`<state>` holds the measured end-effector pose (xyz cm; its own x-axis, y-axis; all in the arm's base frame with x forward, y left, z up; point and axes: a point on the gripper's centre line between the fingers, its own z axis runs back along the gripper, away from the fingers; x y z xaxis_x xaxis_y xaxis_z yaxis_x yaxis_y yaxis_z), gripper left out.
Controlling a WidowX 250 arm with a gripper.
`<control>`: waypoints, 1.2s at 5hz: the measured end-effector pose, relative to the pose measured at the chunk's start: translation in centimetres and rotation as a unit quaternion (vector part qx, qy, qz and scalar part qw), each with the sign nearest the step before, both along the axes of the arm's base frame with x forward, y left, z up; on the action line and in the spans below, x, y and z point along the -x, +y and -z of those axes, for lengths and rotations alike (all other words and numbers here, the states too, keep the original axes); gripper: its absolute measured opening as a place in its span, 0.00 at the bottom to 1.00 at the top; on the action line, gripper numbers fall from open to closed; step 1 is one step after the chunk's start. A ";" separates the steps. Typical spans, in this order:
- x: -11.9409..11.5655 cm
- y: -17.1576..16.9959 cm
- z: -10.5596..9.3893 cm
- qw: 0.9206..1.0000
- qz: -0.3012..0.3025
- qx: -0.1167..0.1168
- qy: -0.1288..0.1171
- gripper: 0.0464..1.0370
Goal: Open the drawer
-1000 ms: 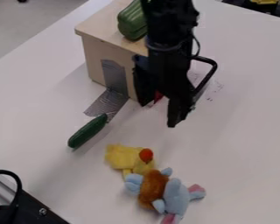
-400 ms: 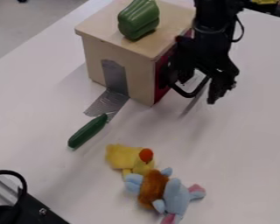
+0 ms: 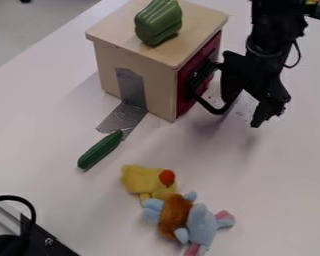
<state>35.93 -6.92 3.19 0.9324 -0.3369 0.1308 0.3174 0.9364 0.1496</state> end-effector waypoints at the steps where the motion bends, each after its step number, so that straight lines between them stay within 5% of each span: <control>1: -0.5 -0.1 0.4 0.999 0.010 -0.032 0.001 0.96; 3: -0.4 0.8 0.1 0.997 0.005 -0.082 -0.002 0.96; 4: -0.5 1.7 -2.0 0.995 -0.001 -0.100 -0.028 0.96; 6: 0.6 1.9 -3.2 0.995 -0.025 -0.083 -0.039 0.96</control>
